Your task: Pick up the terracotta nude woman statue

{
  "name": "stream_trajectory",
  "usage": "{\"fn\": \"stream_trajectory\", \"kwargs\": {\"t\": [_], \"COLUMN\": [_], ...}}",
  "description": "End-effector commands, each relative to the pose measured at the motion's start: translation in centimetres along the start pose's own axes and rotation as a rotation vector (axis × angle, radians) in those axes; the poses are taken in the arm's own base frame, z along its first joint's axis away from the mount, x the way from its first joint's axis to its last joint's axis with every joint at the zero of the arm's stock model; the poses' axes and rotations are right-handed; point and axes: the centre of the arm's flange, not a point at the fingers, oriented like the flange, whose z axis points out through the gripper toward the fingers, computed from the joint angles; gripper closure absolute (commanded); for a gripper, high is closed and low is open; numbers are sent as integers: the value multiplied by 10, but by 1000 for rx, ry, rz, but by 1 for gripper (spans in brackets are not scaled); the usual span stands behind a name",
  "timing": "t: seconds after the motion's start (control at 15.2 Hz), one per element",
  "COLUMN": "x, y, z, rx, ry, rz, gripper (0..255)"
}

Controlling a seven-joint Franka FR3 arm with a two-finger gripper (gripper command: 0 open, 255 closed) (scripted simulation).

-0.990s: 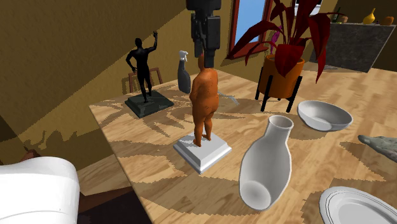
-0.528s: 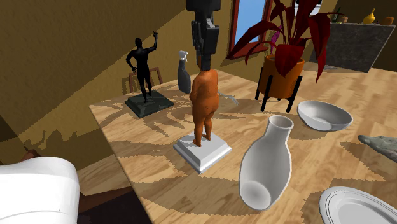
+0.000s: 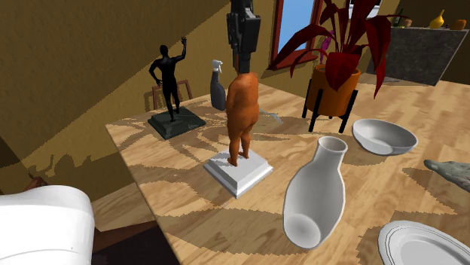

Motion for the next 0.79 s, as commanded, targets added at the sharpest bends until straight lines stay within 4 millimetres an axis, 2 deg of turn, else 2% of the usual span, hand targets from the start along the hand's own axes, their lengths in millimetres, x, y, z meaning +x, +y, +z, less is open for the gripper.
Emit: {"fn": "stream_trajectory", "kwargs": {"t": [0.0, 0.59, 0.73], "x": [0, 1, 1], "y": [0, 0, 0], "z": [-11, -58, -59], "rx": [1, 1, 1], "ry": [1, 1, 1], "rz": [0, 0, 0], "gripper": [255, 255, 255]}}
